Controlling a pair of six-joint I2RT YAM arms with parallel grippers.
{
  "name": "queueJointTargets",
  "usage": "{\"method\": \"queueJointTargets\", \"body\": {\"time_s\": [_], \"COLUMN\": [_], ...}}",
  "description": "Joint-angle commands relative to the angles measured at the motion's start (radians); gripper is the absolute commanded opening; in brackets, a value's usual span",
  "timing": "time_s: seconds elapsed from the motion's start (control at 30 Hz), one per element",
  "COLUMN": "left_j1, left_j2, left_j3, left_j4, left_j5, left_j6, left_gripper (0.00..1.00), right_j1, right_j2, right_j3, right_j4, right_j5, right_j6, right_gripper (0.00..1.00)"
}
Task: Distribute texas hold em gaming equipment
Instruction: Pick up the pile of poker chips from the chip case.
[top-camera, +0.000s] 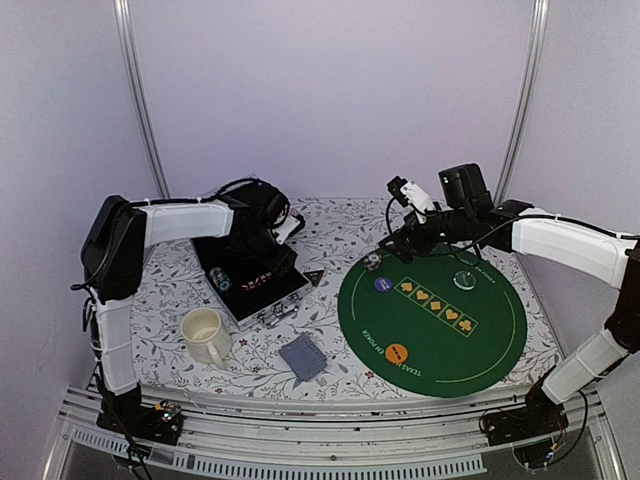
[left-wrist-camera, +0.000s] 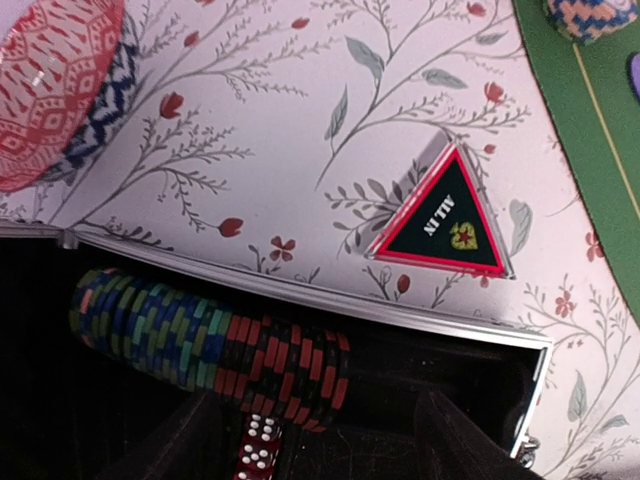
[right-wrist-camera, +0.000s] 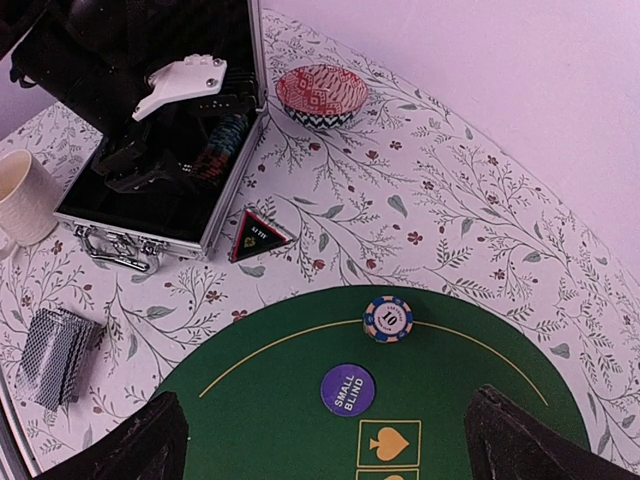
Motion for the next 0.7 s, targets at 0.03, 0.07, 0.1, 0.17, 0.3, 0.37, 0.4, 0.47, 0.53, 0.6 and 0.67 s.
{"method": "queueJointTargets", "body": {"time_s": [0.03,0.07,0.1,0.17,0.3,0.37,0.4,0.47,0.53,0.6,0.67], "left_j1": [-0.002,0.001,0.004,0.008,0.007,0.007,0.006,0.009,0.015,0.019,0.020], "left_j2": [0.047,0.055,0.064,0.080,0.101,0.104,0.104,0.107,0.112,0.121,0.125], "left_j3": [0.028,0.031,0.034,0.045,0.065,0.071,0.073,0.079,0.081,0.080,0.078], "left_j4": [-0.049,-0.049,-0.050,-0.050,-0.048,-0.043,-0.041,-0.041,-0.041,-0.041,-0.043], "left_j5": [-0.006,-0.024,-0.039,-0.070,-0.090,-0.106,-0.116,-0.109,-0.084,-0.083,-0.061], "left_j6": [0.033,0.033,0.032,0.028,0.024,0.029,0.031,0.039,0.043,0.043,0.046], "left_gripper": [0.68,0.68,0.66,0.63,0.61,0.61,0.60,0.59,0.58,0.58,0.59], "right_j1": [-0.013,-0.013,-0.014,-0.015,-0.016,-0.017,-0.017,-0.017,-0.017,-0.017,-0.017], "right_j2": [0.000,0.000,0.000,0.003,0.016,0.024,0.027,0.036,0.046,0.054,0.061], "right_j3": [-0.032,-0.034,-0.035,-0.033,-0.028,-0.026,-0.023,-0.016,-0.009,-0.004,0.001], "right_j4": [0.017,0.016,0.018,0.018,0.018,0.018,0.017,0.015,0.012,0.010,0.006], "right_j5": [-0.013,-0.017,-0.023,-0.029,-0.041,-0.050,-0.055,-0.061,-0.063,-0.065,-0.069], "right_j6": [0.005,0.007,0.008,0.008,0.011,0.012,0.012,0.014,0.015,0.017,0.019], "right_gripper": [0.99,0.99,0.99,0.99,0.99,0.99,0.99,0.99,0.99,0.99,0.99]}}
